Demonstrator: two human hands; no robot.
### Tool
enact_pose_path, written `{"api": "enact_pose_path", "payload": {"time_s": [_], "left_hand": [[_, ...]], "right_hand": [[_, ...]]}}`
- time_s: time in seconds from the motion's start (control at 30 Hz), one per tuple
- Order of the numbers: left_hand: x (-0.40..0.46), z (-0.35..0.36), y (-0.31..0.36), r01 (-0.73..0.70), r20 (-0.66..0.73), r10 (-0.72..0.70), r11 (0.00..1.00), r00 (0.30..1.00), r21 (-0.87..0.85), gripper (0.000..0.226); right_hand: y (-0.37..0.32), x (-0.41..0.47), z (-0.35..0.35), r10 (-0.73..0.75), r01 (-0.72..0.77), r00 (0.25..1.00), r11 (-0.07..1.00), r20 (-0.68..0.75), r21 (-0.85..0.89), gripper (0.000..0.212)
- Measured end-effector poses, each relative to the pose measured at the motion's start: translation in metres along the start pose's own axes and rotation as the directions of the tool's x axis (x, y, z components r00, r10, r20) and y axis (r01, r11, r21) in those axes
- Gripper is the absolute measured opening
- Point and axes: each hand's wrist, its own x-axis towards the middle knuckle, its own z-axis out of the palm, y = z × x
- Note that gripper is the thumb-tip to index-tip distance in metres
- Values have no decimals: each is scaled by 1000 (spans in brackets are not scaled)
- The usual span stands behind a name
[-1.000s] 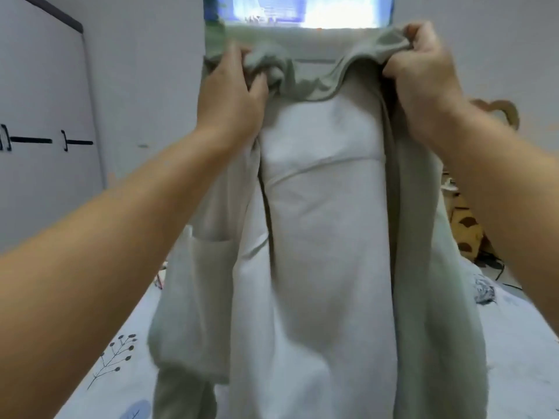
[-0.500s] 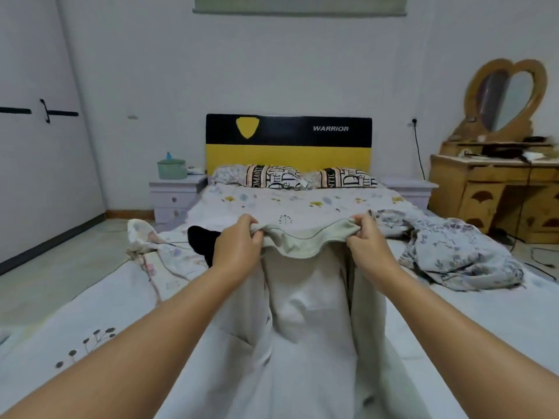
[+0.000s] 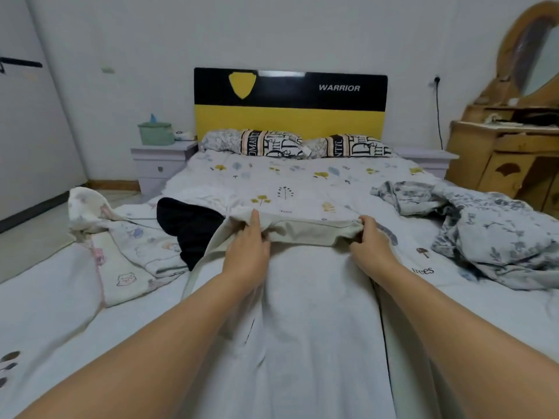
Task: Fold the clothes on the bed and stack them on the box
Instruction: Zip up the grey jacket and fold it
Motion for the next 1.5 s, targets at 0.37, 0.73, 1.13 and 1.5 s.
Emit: {"api": "enact_pose_path", "payload": {"time_s": [0.37, 0.73, 1.13, 1.5], "left_hand": [[-46, 35, -21, -112, 123, 66, 904, 990, 413, 47], [-107, 47, -30, -101, 430, -85, 914, 899, 392, 68], [-206, -63, -75, 387, 148, -533, 752, 833, 534, 47], [-253, -84, -27, 127, 82, -187, 872, 979, 472, 12]], "right_hand": [[32, -54, 40, -28, 109, 988, 816, 150, -567, 36], [59, -107, 44, 67, 150, 940, 798, 334, -583, 55], [42, -282, -27, 329, -102, 916, 746, 230, -658, 85], [69, -310, -22, 101, -36, 990, 866, 103, -498, 14]]}}
